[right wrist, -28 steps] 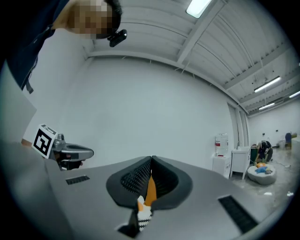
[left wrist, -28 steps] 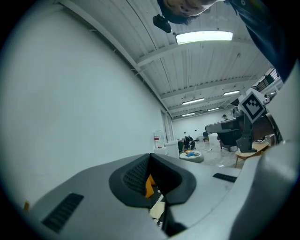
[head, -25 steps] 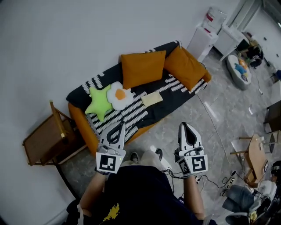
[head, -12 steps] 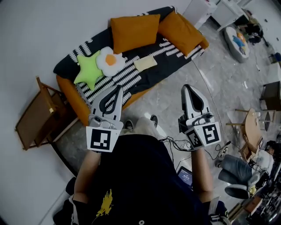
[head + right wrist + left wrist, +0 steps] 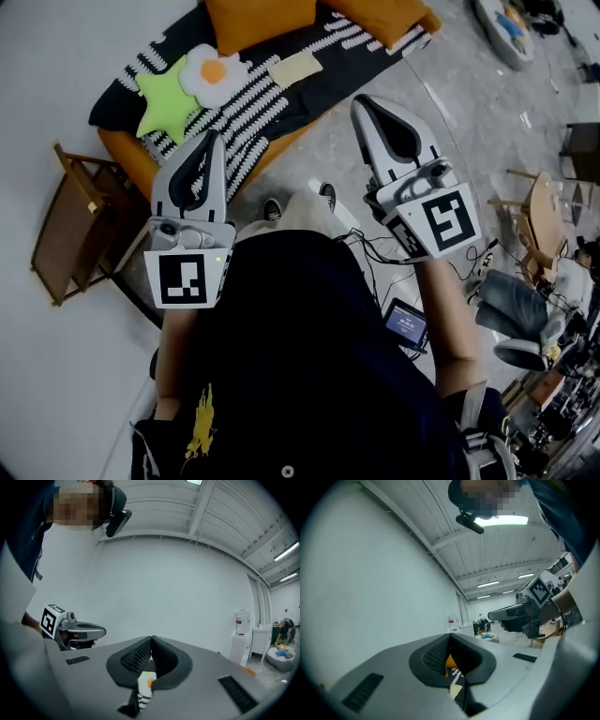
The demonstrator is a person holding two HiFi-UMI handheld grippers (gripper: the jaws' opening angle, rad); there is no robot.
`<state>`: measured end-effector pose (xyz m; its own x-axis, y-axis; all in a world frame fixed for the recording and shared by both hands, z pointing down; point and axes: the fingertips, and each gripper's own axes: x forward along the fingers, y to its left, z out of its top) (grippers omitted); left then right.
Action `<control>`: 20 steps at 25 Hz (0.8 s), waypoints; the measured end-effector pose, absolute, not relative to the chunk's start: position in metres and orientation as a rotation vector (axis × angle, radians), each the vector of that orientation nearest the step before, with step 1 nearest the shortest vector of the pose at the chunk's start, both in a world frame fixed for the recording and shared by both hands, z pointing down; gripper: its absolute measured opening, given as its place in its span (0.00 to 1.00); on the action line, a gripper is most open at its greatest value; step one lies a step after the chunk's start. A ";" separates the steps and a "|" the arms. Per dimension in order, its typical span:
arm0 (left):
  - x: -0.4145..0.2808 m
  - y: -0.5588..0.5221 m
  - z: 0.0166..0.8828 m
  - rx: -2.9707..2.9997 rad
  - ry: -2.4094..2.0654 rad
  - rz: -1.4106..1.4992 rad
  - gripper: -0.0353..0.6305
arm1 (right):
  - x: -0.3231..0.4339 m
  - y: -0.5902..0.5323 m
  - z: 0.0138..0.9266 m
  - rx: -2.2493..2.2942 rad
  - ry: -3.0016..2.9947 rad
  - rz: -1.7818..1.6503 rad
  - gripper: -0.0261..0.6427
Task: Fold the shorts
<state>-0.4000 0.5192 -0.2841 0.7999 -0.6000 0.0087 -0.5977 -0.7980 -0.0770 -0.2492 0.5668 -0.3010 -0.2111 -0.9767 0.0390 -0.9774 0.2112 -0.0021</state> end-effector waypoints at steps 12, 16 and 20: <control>-0.402 0.512 -0.275 -2.904 1.052 -0.088 0.07 | -0.242 0.583 -0.287 2.032 -2.369 0.083 0.06; -0.403 0.512 -0.280 -2.907 1.038 -0.035 0.07 | -0.247 0.591 -0.279 2.037 -2.333 0.066 0.06; -0.401 0.514 -0.283 -2.912 1.041 -0.038 0.07 | -0.243 0.594 -0.283 2.080 -2.298 0.039 0.06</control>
